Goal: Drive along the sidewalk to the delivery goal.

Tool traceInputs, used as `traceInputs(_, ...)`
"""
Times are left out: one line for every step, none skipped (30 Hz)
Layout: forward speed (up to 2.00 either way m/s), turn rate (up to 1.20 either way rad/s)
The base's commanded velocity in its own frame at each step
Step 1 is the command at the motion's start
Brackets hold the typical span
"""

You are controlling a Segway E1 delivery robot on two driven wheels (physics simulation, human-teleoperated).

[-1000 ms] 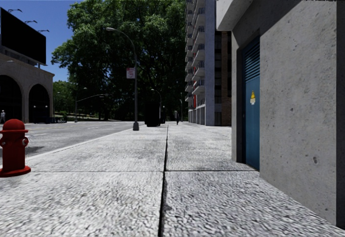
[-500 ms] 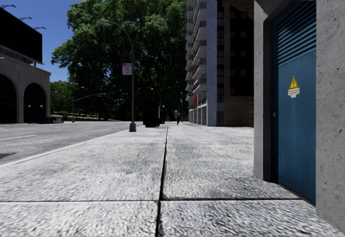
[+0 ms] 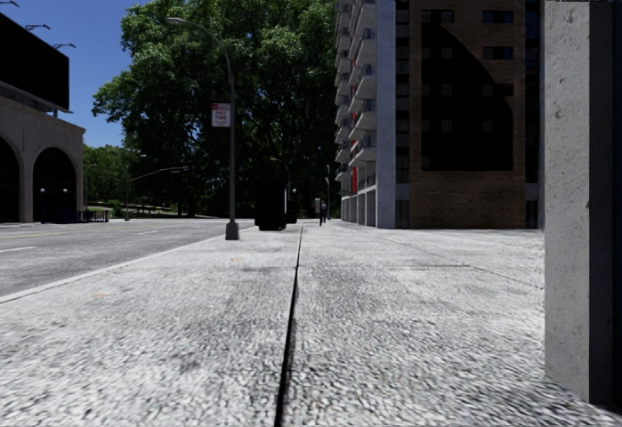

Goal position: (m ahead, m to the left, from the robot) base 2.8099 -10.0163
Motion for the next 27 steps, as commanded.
traceInputs(2.0,0.0)
traceInputs(2.0,0.0)
traceInputs(2.0,0.0)
traceInputs(2.0,0.0)
traceInputs(2.0,0.0)
traceInputs(2.0,0.0)
traceInputs(2.0,0.0)
traceInputs(2.0,0.0)
traceInputs(2.0,0.0)
traceInputs(2.0,0.0)
traceInputs(2.0,0.0)
traceInputs(2.0,0.0)
traceInputs(2.0,0.0)
traceInputs(2.0,0.0)
traceInputs(2.0,-0.42)
traceInputs(2.0,-0.64)
traceInputs(2.0,-0.85)
traceInputs(2.0,-1.0)
traceInputs(2.0,-1.09)
traceInputs(2.0,-1.12)
traceInputs(2.0,-1.12)
traceInputs(2.0,-1.13)
traceInputs(1.98,-1.15)
traceInputs(1.96,-1.16)
traceInputs(1.96,-1.17)
traceInputs(1.96,-1.18)
traceInputs(1.96,-1.18)
